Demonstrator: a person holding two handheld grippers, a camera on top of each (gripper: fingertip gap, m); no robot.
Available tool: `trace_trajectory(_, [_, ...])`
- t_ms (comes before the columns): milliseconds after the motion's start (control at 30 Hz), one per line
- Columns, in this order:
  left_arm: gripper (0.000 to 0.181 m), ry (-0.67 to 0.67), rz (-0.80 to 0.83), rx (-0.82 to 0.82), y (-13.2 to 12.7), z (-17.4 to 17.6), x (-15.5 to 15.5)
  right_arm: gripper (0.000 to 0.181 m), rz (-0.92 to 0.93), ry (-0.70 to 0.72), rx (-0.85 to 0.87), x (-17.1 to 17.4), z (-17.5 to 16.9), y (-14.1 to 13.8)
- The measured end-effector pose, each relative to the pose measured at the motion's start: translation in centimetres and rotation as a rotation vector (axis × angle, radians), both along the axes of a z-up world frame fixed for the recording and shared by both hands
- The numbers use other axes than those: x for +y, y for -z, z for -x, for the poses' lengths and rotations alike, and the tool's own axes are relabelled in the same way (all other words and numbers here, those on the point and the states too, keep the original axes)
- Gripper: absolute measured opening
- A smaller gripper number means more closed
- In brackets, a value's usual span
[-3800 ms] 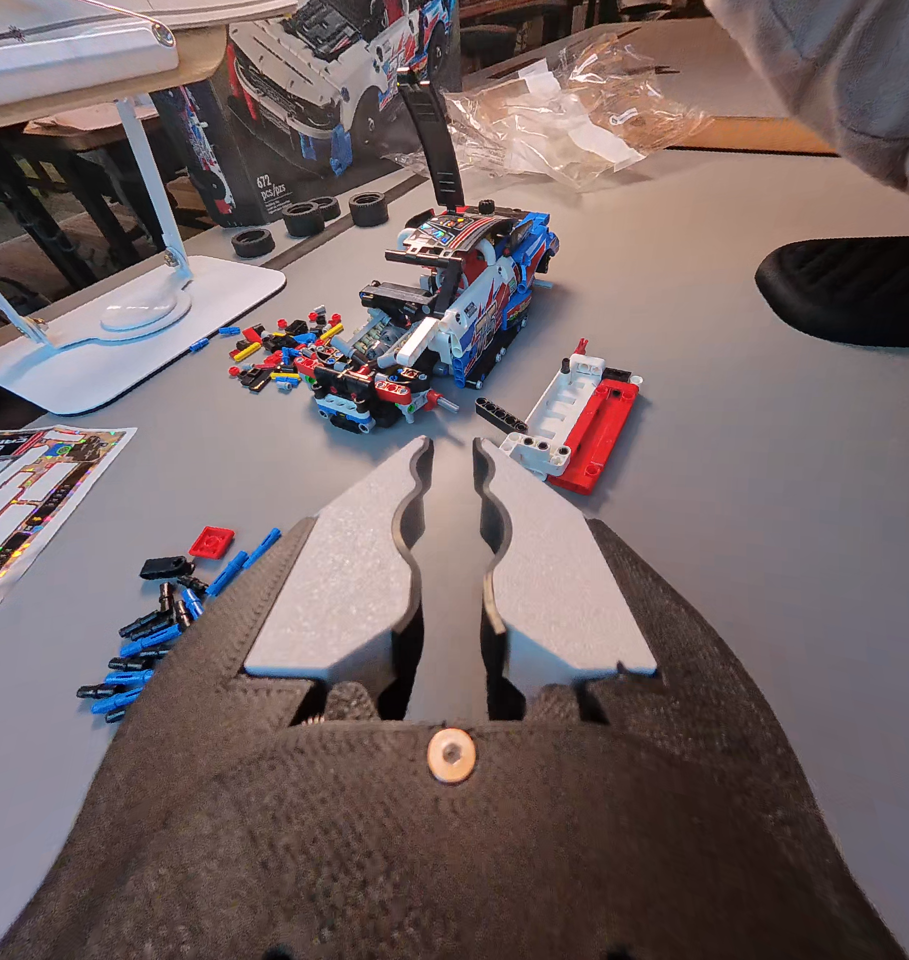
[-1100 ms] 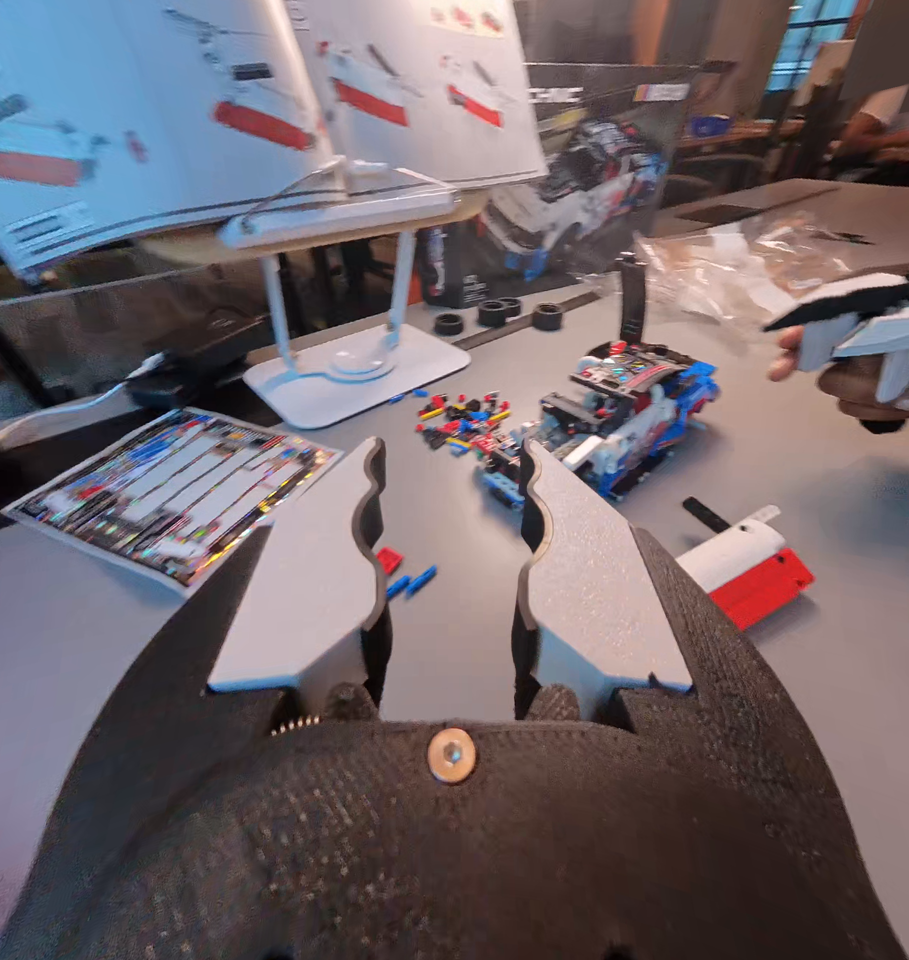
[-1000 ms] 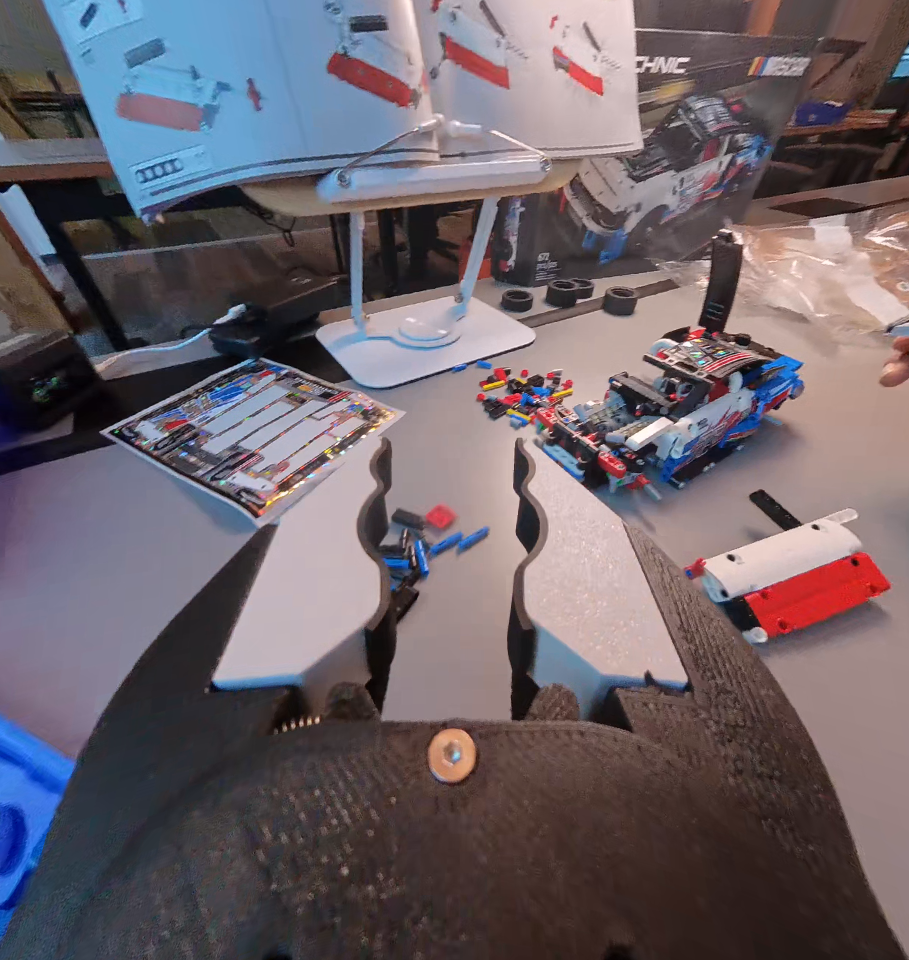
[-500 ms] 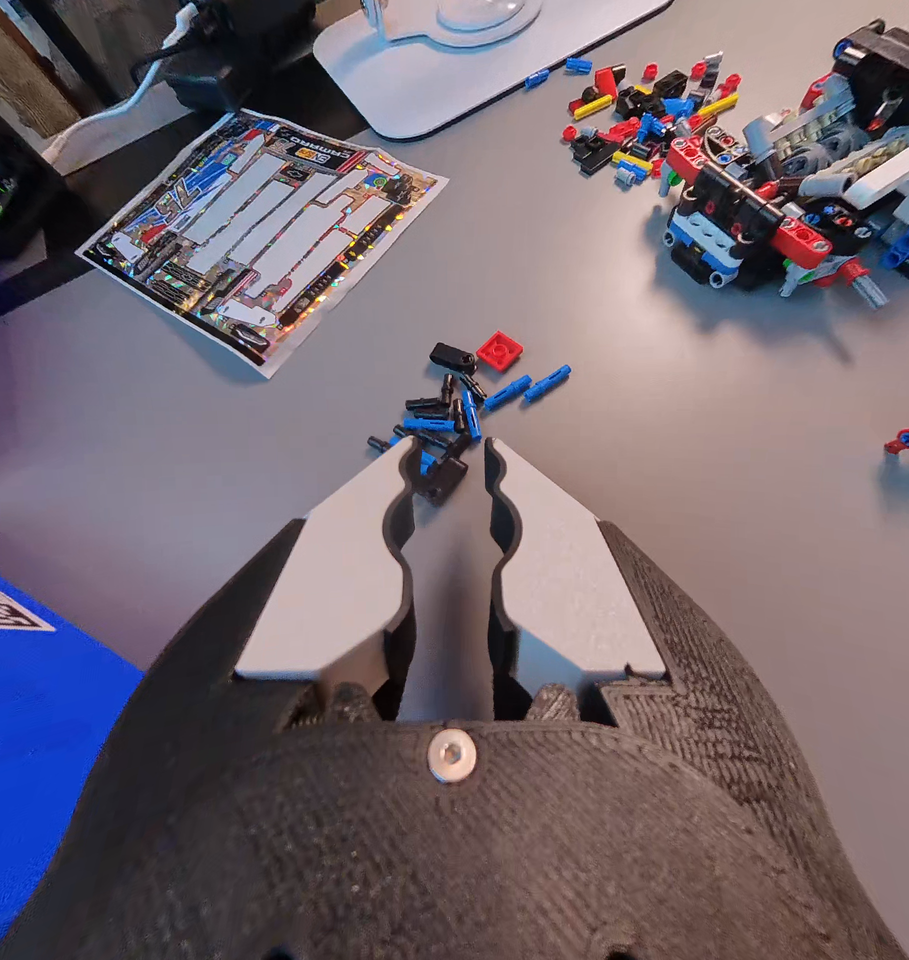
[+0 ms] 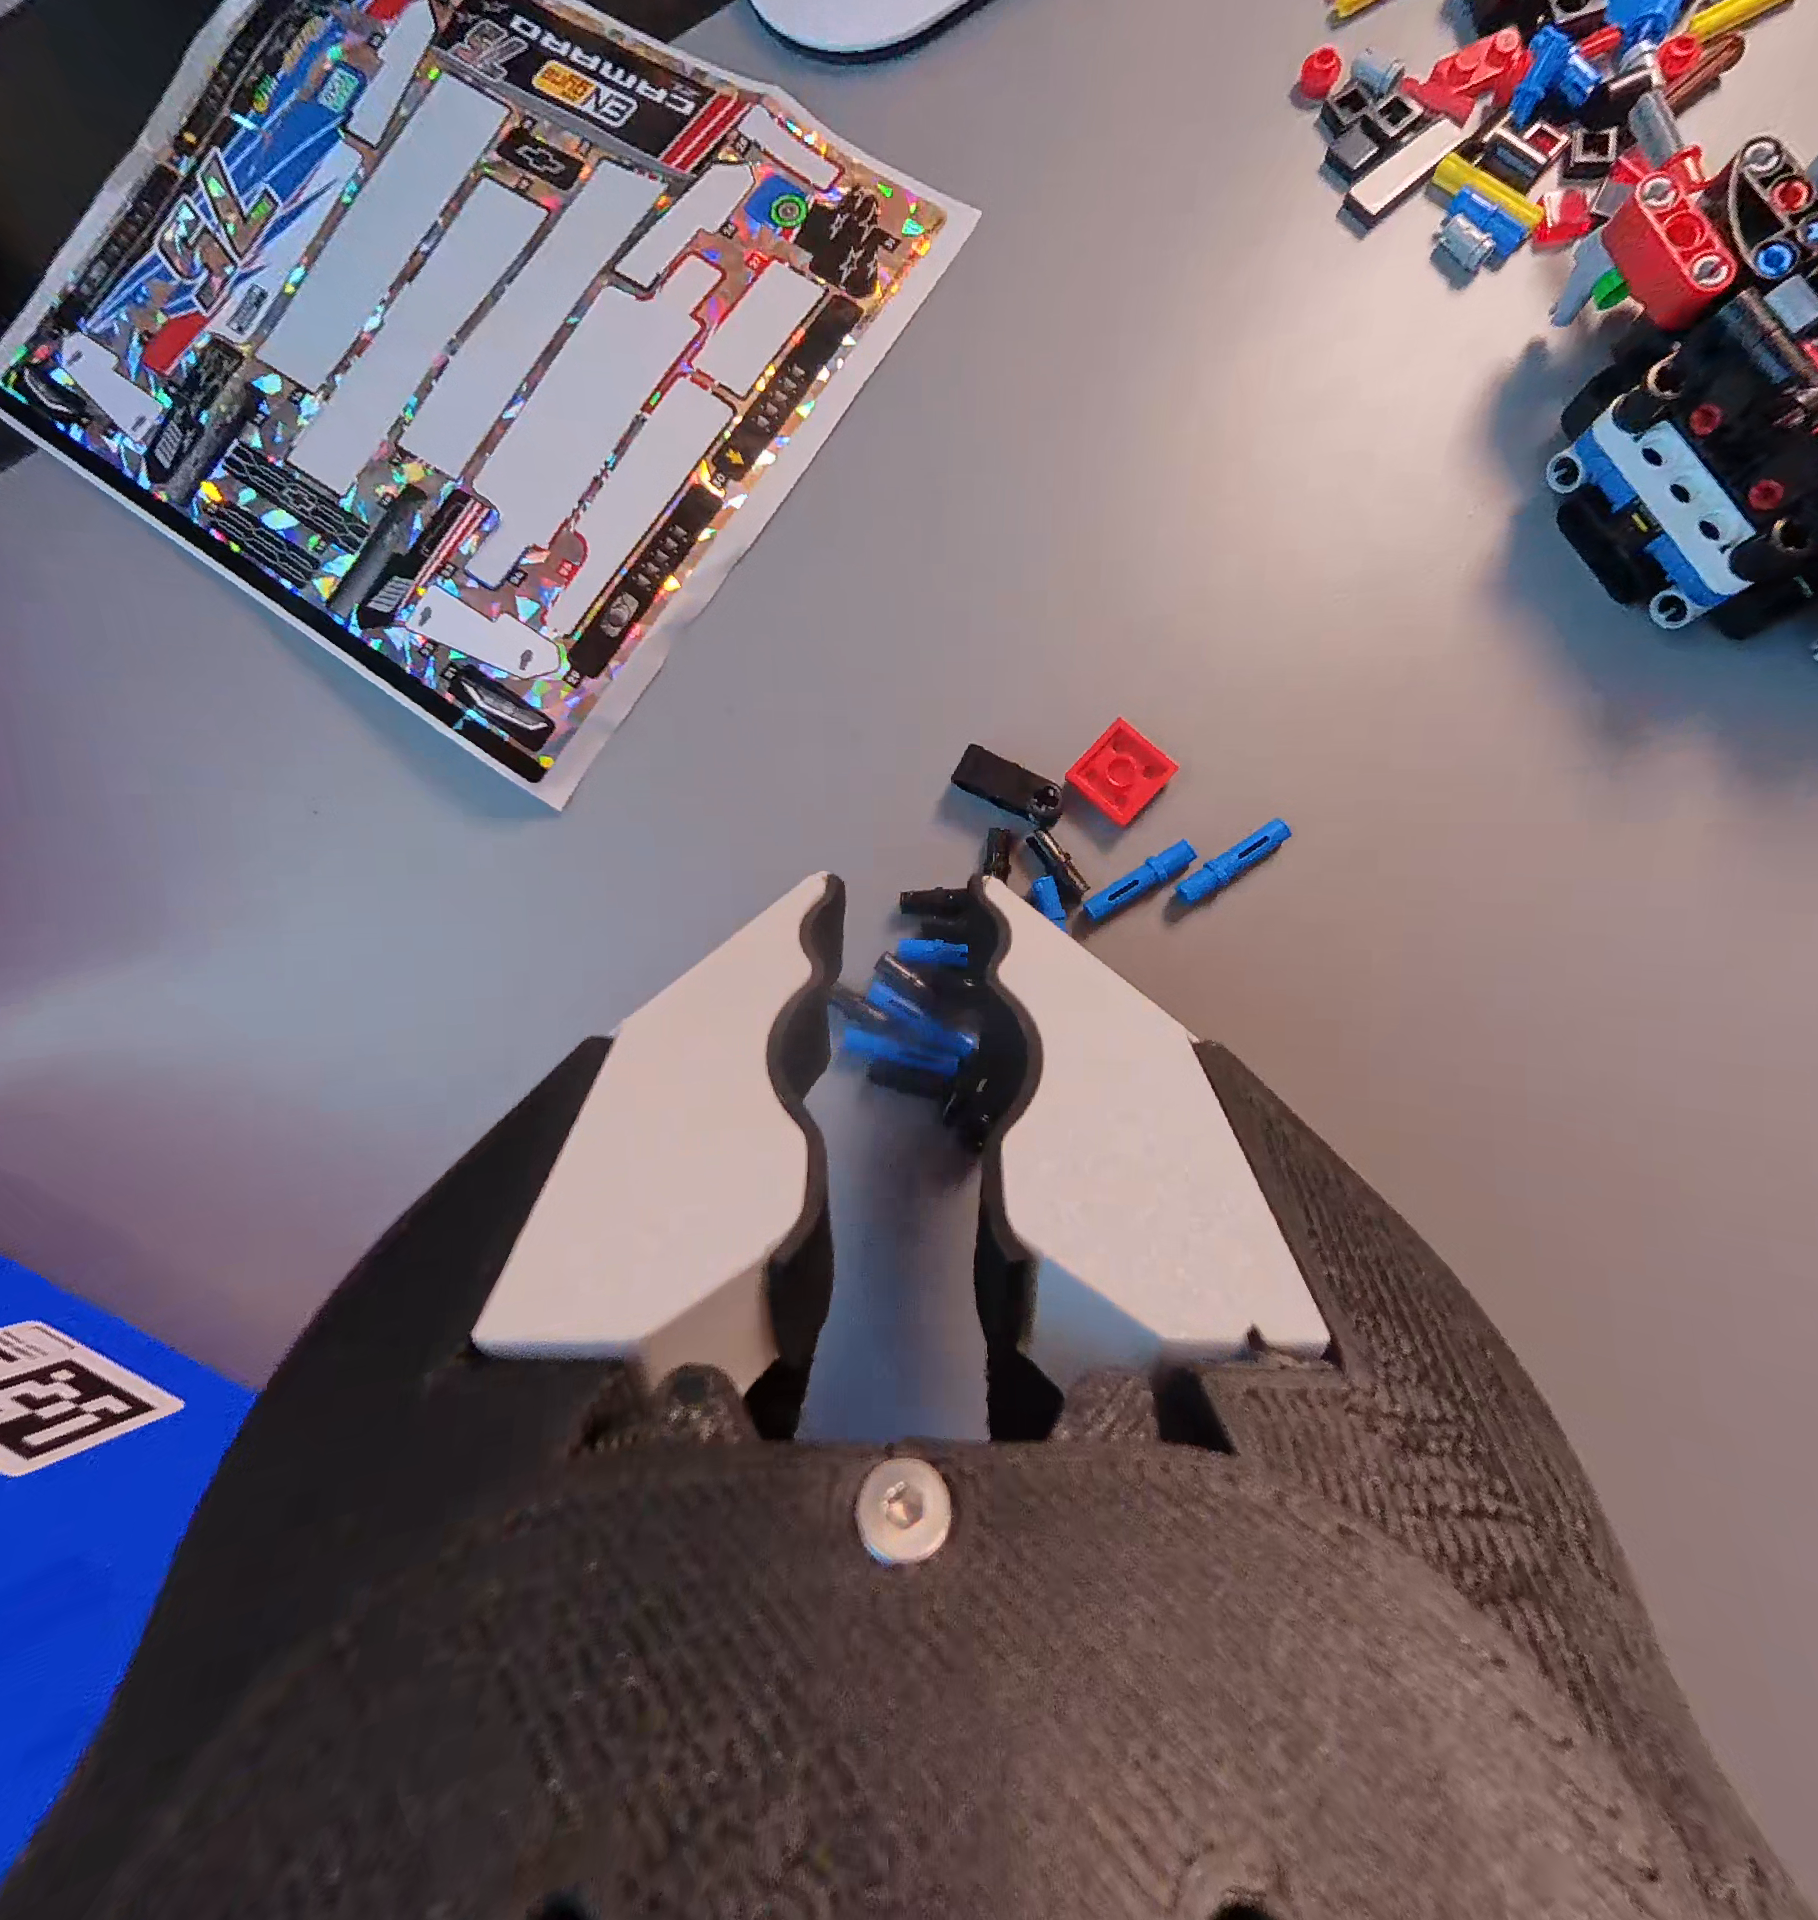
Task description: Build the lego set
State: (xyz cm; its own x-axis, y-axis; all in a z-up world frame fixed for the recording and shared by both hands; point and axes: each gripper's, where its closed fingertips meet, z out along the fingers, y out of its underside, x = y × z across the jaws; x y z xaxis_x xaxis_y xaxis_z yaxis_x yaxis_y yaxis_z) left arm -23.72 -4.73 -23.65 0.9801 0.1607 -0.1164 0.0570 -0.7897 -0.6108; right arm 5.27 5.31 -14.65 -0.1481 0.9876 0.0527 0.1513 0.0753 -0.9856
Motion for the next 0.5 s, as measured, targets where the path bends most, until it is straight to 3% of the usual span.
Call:
trace_trajectory(33, [0.021,-0.002,-0.001,-0.005,0.04,-0.01,0.0,0.006,0.003,-0.001,0.0,0.01,0.01,0.0])
trace_trajectory(500, [0.019,-0.004,0.008,-0.065,1.02,-0.31,0.01,0.006,0.003,-0.011,-0.012,-0.2,0.08,0.3])
